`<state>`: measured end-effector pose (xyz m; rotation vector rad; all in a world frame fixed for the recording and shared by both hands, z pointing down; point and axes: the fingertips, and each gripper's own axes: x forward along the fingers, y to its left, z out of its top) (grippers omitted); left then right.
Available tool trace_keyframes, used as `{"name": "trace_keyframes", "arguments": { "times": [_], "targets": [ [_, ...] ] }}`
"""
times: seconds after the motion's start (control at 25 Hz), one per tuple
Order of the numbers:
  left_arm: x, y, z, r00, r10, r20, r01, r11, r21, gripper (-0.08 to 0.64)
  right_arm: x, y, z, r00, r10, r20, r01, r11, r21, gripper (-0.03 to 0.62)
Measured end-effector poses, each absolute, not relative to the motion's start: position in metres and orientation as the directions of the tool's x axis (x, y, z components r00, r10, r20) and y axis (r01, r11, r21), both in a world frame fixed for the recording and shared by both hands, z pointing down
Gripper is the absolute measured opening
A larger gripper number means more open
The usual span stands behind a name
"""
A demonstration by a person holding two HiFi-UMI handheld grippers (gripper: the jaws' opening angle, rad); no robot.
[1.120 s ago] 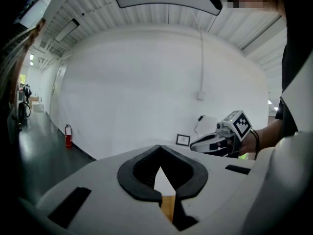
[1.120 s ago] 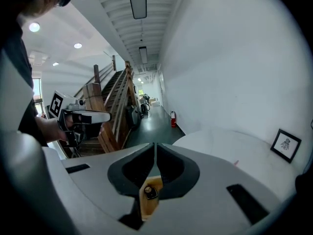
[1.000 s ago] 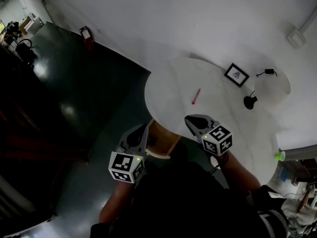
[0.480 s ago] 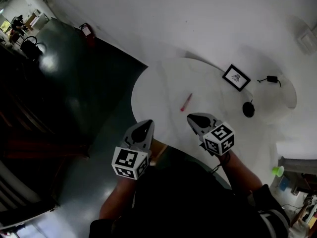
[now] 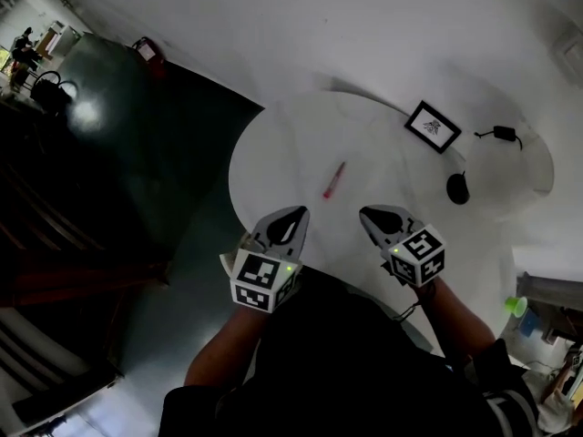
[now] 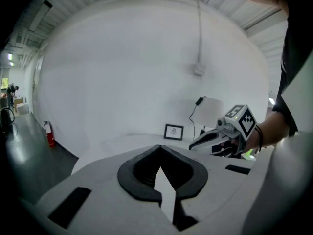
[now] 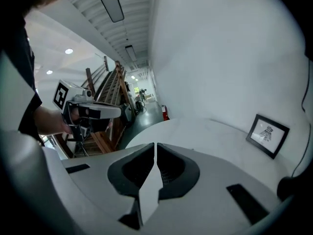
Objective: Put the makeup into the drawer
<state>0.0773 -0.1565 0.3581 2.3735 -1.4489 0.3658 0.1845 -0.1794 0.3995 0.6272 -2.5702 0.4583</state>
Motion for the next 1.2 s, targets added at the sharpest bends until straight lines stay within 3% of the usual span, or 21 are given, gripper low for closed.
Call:
{"name": "trace_keyframes", "arguments": {
  "times": [0.4,0.84,1.0,1.2],
  "targets": [
    [0.098,-0.204,0.412,0.484,-0.727,0.488,-0.866,-0.478,0.147,0.011,0.219,-0.180,0.420,-0.740,-0.464,0.487,-0.639,0.710,-0.295,0.026],
    [0.120,-0.232,0.490,0.503,-0.606,0.616,-0.835,-0.526,0.164,0.014,0.249,-0.159,0.467,-0.699,-0.479,0.531,-0.691,0.642,-0.332,0.026],
    [0.128,-0.246,0.513,0.507,-0.568,0.648,-0.822,-0.544,0.167,0.115,0.258,-0.158,0.481,-0.683,-0.490,0.541,-0.712,0.611,-0.346,0.026],
    [0.137,-0.253,0.538,0.498,-0.531,0.685,-0.813,-0.562,0.155,0.122,0.263,-0.156,0.489,-0.671,-0.498,0.549,-0.724,0.599,-0.342,0.026]
  ]
}}
